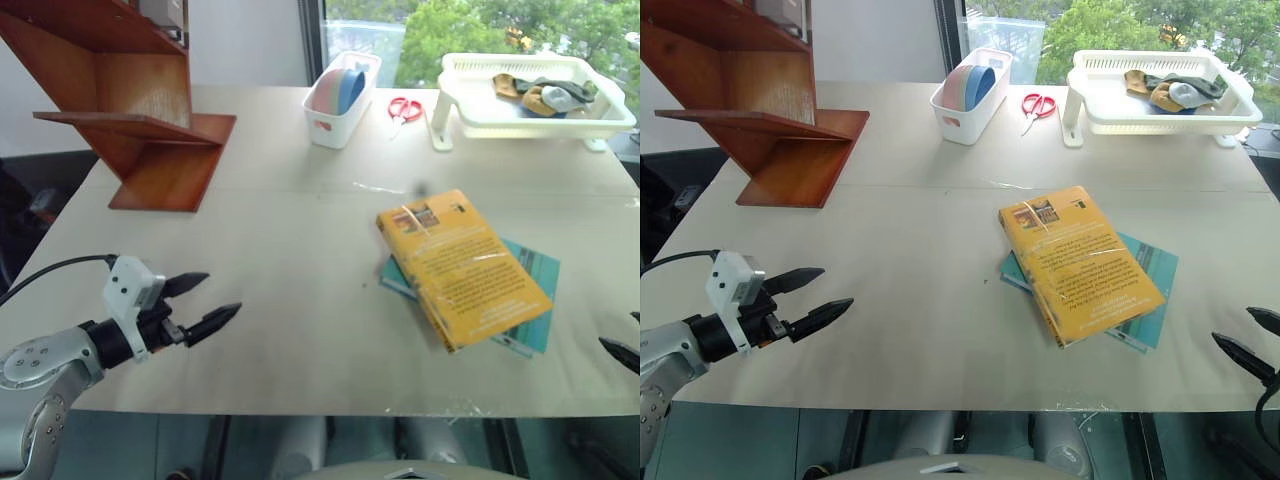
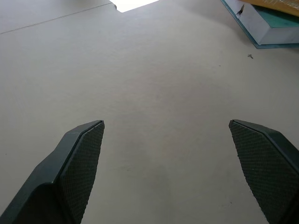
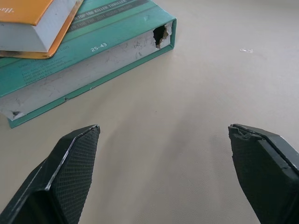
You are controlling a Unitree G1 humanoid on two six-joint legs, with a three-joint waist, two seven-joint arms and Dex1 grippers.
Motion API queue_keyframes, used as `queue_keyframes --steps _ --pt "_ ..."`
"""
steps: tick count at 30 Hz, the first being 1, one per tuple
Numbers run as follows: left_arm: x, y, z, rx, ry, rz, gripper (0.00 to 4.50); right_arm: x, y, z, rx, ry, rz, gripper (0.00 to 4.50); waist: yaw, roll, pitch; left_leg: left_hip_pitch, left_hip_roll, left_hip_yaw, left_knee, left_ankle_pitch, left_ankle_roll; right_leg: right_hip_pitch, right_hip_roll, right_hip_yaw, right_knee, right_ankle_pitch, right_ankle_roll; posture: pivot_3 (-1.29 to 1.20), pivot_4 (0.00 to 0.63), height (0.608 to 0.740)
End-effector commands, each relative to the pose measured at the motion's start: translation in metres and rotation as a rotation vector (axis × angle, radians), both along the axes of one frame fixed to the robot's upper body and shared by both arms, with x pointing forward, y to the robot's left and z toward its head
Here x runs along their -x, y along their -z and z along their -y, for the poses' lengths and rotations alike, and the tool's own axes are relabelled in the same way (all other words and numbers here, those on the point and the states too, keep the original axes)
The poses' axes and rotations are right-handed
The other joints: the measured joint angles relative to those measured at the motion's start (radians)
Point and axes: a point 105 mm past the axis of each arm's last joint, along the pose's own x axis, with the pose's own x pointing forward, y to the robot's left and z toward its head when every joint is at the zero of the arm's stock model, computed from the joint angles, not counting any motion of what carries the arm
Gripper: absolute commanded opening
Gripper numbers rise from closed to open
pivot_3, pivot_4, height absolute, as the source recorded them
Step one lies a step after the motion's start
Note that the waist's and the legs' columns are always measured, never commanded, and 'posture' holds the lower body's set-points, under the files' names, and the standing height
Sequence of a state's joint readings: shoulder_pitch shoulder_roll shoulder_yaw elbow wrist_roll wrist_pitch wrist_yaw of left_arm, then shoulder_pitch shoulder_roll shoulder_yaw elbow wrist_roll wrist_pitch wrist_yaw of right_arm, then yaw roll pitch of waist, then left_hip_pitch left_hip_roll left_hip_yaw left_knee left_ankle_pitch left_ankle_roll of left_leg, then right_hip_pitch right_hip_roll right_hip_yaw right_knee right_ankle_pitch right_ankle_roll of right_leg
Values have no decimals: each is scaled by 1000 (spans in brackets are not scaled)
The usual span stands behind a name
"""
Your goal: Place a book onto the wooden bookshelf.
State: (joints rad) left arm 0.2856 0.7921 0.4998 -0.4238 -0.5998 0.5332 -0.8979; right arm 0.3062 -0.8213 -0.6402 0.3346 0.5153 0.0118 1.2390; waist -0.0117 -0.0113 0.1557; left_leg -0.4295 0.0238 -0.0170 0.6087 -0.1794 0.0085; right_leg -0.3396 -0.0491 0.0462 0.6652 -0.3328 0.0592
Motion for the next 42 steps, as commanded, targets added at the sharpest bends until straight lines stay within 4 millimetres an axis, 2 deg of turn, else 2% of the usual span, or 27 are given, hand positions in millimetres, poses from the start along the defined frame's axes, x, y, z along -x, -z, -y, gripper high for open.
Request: queue_keyframes --steps 1,4,15,20,24,29,33,37,42 --pt "-2 -8 5 -7 21 51 4491 -7 -9 -4 24 -41 31 4500 0 0 0 0 0 0 0 0 0 0 0 0 0 0 0 0 150 740" --pt "-4 -7 8 15 23 64 4491 -15 -9 -12 15 -68 46 4500 -2 0 0 1 0 0 0 0 0 0 0 1 0 0 0 0 150 740" --pt "-6 -8 9 18 21 83 4491 -22 -12 -13 12 -64 67 4500 -1 0 0 0 0 3 0 0 0 0 1 0 1 0 0 0 150 740" --pt "-7 -10 8 13 25 91 4491 -32 -12 -7 4 22 85 4500 -2 0 0 1 0 4 1 0 0 0 1 0 1 0 0 0 150 740" --pt "-10 -15 7 10 28 110 4491 -45 -12 -8 -70 110 95 4500 -1 0 0 1 0 5 1 0 0 0 1 0 1 0 0 0 150 740" --pt "-1 -36 15 52 167 129 4491 -68 -16 -12 -132 234 123 4500 -3 0 0 1 1 5 1 0 0 -1 1 1 4 0 0 0 150 740" --pt "9 -65 13 45 321 128 4491 -82 -25 -26 -223 253 142 4500 -2 0 0 1 1 6 2 0 0 -3 1 2 9 0 0 0 150 740" --pt "9 -94 14 30 416 155 4491 -102 -29 -37 -337 309 147 4500 -4 0 3 2 1 7 3 0 0 -3 1 3 12 0 0 0 150 740" --pt "6 -99 14 14 443 168 4491 -111 -20 -56 -419 284 96 4500 -4 1 4 2 1 8 3 0 0 -5 2 6 13 0 0 0 150 740"
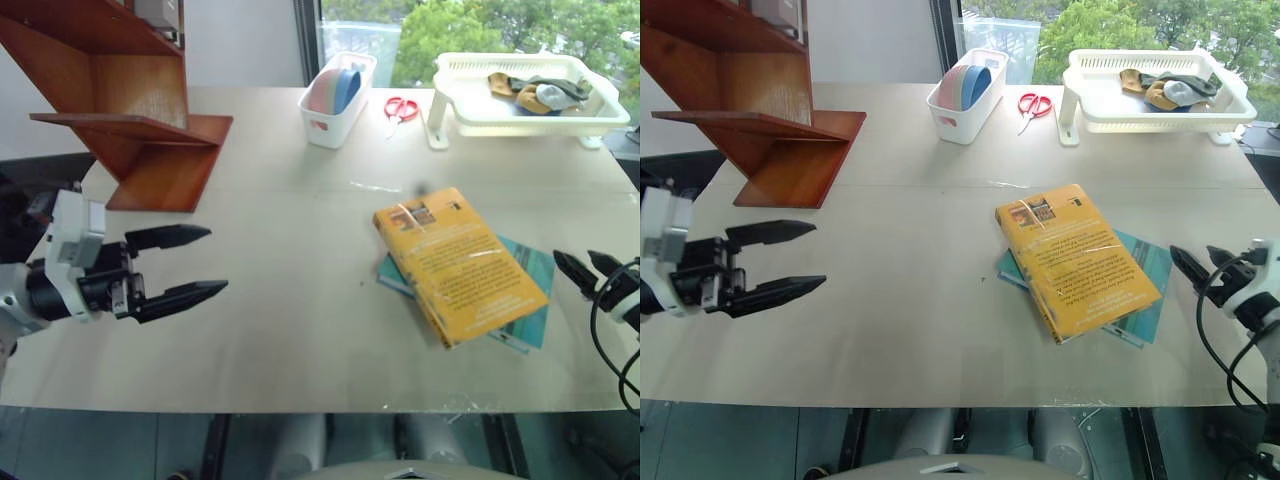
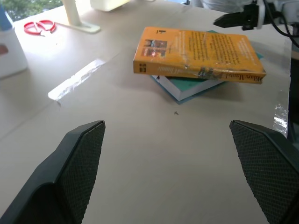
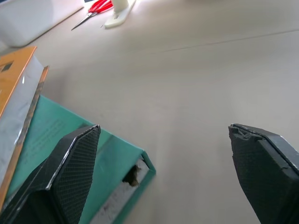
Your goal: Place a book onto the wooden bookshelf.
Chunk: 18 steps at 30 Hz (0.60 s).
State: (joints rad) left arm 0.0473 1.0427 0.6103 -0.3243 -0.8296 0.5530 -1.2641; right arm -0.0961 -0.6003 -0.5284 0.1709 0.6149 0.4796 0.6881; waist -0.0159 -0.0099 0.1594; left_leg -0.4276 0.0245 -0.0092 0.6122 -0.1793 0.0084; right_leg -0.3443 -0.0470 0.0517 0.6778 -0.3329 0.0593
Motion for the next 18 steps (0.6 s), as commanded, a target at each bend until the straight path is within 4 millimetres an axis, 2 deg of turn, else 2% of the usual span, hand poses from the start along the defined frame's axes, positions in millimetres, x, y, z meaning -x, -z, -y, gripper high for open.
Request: queue_keyframes --steps 1,4,11,18 --pt "2 -6 3 5 28 17 4491 -3 -6 -16 -53 -49 17 4500 0 0 0 -1 0 0 0 0 0 -1 0 -1 0 0 0 0 150 740" --pt "3 -5 8 10 40 18 4491 -4 4 -48 -119 -135 -19 4500 0 0 0 -2 0 0 -1 0 0 -1 0 -1 0 0 0 0 150 740" --pt "5 -5 12 17 44 16 4491 9 16 -103 -185 -292 -73 4500 -4 -1 0 -1 2 -2 -1 0 0 -1 1 -1 0 0 0 0 150 740" --pt "5 -6 12 19 37 19 4491 13 8 -120 -219 -359 -71 4500 -6 -1 0 0 2 -2 -1 0 0 -1 1 0 1 0 0 0 150 740"
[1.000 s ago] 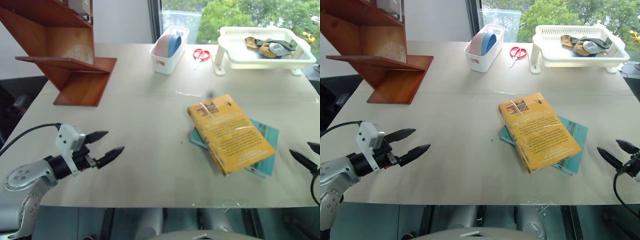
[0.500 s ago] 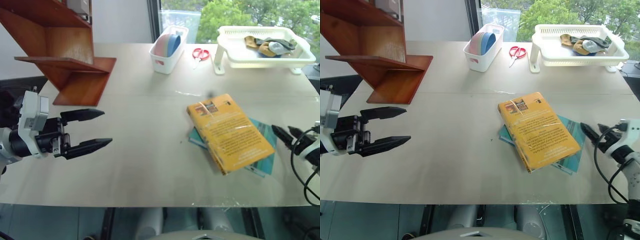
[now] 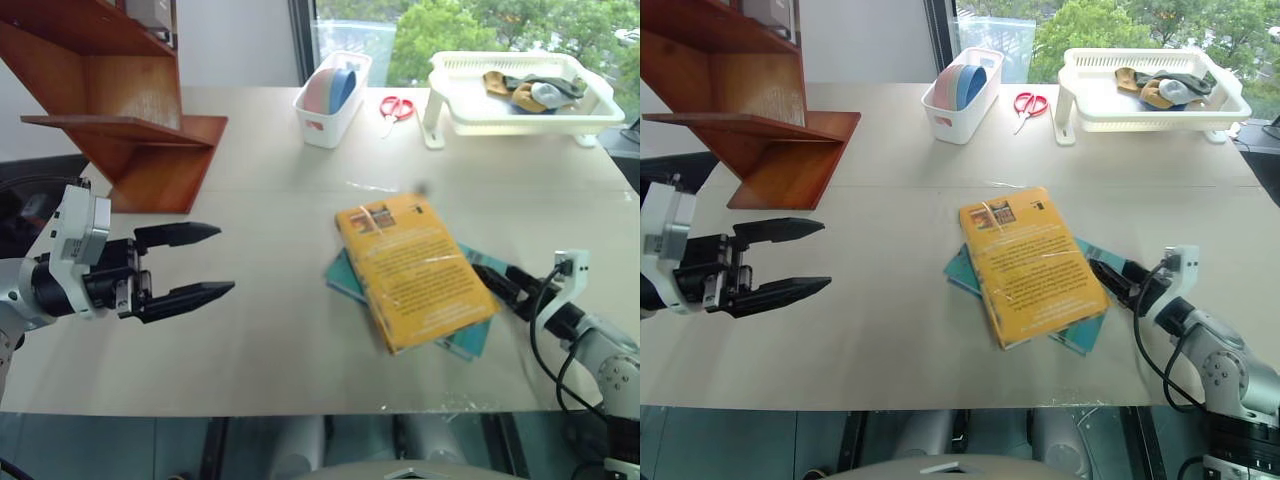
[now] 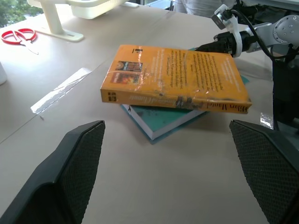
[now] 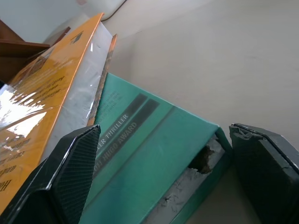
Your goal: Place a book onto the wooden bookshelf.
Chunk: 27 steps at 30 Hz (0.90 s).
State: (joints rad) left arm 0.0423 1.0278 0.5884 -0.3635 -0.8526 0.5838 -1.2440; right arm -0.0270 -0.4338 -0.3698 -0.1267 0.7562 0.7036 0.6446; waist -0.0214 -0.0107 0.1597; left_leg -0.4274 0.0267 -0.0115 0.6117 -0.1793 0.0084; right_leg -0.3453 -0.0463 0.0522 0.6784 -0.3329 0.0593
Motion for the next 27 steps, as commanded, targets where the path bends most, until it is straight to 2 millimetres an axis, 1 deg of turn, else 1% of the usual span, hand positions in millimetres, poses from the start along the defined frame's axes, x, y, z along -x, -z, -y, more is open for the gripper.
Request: queue_keyframes --steps 1,3,5,7,9,12,14,17,22,25,27 --pt "3 -9 2 1 9 41 4491 3 -8 -13 1 -51 19 4500 0 0 0 0 0 0 0 0 0 0 0 0 0 0 0 0 150 740" --pt "3 -8 2 2 9 40 4491 -1 -13 -3 74 -18 69 4500 1 0 0 0 0 0 0 0 0 0 0 0 0 0 0 0 150 740" --pt "3 -7 2 2 8 38 4491 -7 -22 9 196 21 154 4500 2 1 1 -1 0 0 0 0 0 0 0 0 0 0 0 0 150 740" --pt "2 -7 2 6 9 36 4491 -8 -29 10 354 -14 250 4500 4 1 1 -1 -1 1 0 0 0 -1 0 0 0 0 0 0 150 740" --pt "2 -6 2 7 10 36 4491 -8 -30 8 434 -49 301 4500 4 1 2 -1 -1 2 0 0 0 -1 -1 0 -1 0 0 0 150 740" --pt "0 -4 4 9 15 34 4491 -11 -36 -4 547 -102 398 4500 4 1 2 -1 0 2 0 0 0 -1 1 -1 0 0 0 0 150 740" --pt "0 -4 5 11 16 34 4491 -12 -38 -13 580 -136 442 4500 3 1 2 -1 0 2 0 0 0 -1 1 -1 0 0 0 0 150 740" --pt "-1 -2 6 16 18 30 4491 -12 -32 -27 652 -209 473 4500 3 1 3 -1 0 1 0 0 0 -1 1 0 0 0 0 0 150 740" --pt "-1 3 6 15 13 18 4491 -11 -40 -52 619 -275 535 4500 5 0 3 -1 0 1 0 0 0 -1 0 -1 0 0 0 0 150 740" --pt "-2 14 7 27 -1 -15 4491 -12 -42 -66 597 -316 548 4500 4 0 3 -1 0 -1 0 0 0 -1 0 0 0 0 0 0 150 740" --pt "-6 28 9 64 -28 -58 4491 -15 -42 -76 589 -346 560 4500 4 0 3 -1 0 -1 0 0 0 -1 0 0 0 0 0 0 150 740"
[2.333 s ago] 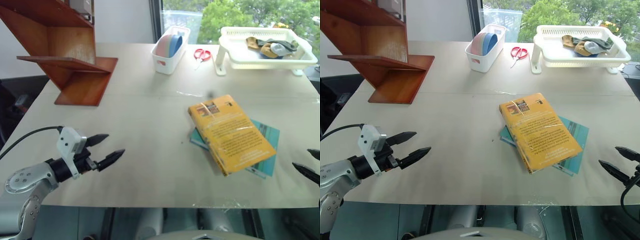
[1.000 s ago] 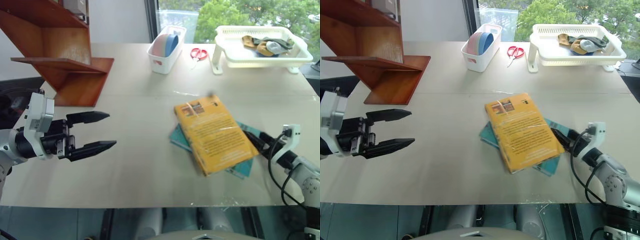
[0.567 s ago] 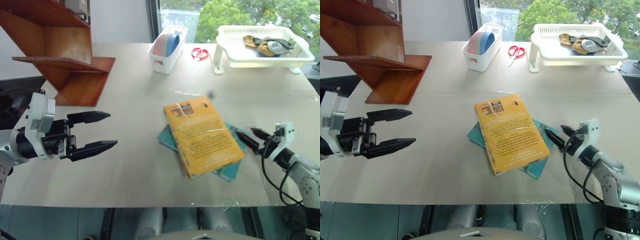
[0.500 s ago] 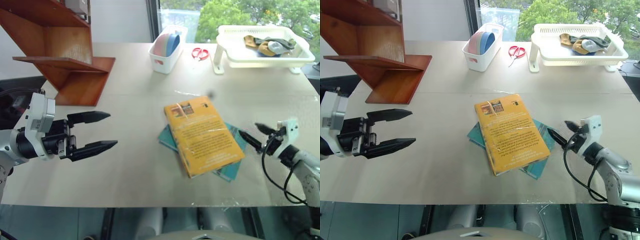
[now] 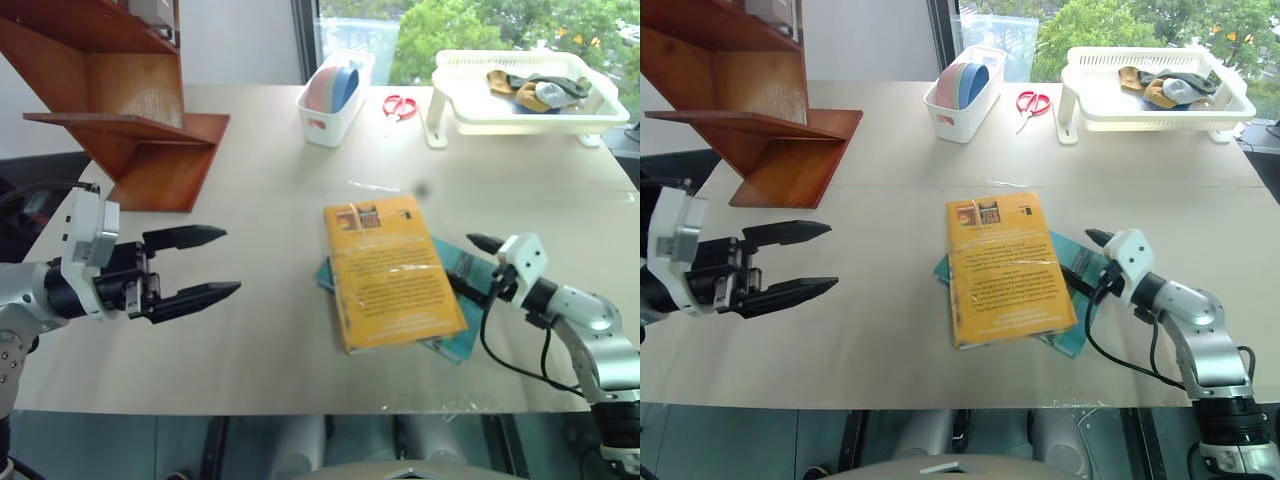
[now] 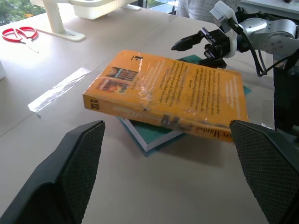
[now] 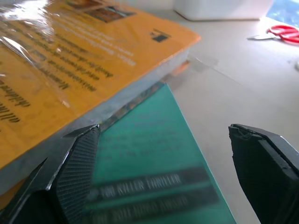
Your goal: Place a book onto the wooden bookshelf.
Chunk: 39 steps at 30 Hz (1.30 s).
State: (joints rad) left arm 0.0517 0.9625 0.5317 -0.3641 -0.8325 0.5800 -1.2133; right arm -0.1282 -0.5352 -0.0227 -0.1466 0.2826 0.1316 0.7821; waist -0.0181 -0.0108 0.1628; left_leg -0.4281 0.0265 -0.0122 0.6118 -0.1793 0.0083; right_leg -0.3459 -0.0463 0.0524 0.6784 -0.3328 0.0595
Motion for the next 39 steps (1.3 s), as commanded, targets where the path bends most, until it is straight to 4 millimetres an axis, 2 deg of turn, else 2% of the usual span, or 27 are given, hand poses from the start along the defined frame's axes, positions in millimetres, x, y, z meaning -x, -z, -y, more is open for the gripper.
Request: queue_keyframes --steps 1,4,8,10,19,26,31,36,39 --pt "-4 17 6 23 -24 -31 4491 -3 -11 -17 -2 -64 46 4500 1 0 0 0 0 0 0 0 0 0 0 0 0 0 0 0 150 740" --pt "-17 32 4 90 -110 -87 4491 -10 -13 -26 -5 -92 53 4500 1 -1 0 0 0 -1 0 0 0 0 0 0 0 0 0 0 150 740" --pt "-27 51 5 193 -138 -183 4491 -21 -16 -37 -9 -129 68 4500 1 -1 1 0 0 -3 1 0 0 0 0 -2 1 0 0 0 150 740" --pt "-34 64 4 190 -166 -229 4491 -26 -15 -42 -2 -143 74 4500 3 -2 1 -1 -1 -3 1 0 0 0 0 -2 1 0 0 0 150 740" --pt "-57 92 18 331 -144 -475 4491 -35 -24 -42 -11 -142 125 4500 3 -2 1 -3 -2 -8 2 0 0 1 0 -6 1 0 0 0 150 740" --pt "-75 93 21 513 -93 -650 4491 -35 -30 -47 7 -149 191 4500 0 -2 2 -3 -4 -10 3 1 -1 1 0 -8 2 0 0 0 150 740" --pt "-83 93 39 558 -13 -731 4491 -33 -31 -53 33 -168 220 4500 3 -2 2 -3 -4 -10 3 1 -1 1 0 -8 2 0 0 0 150 740" --pt "-79 95 51 530 84 -777 4491 -32 -39 -50 37 -157 255 4500 2 -2 2 -4 -4 -11 4 1 -2 1 0 -9 2 0 0 0 150 740" --pt "-80 95 50 532 94 -788 3632 -22 -46 -40 -7 -169 207 4500 2 -2 2 -4 -4 -11 4 1 -2 1 0 -9 2 0 0 0 150 740"
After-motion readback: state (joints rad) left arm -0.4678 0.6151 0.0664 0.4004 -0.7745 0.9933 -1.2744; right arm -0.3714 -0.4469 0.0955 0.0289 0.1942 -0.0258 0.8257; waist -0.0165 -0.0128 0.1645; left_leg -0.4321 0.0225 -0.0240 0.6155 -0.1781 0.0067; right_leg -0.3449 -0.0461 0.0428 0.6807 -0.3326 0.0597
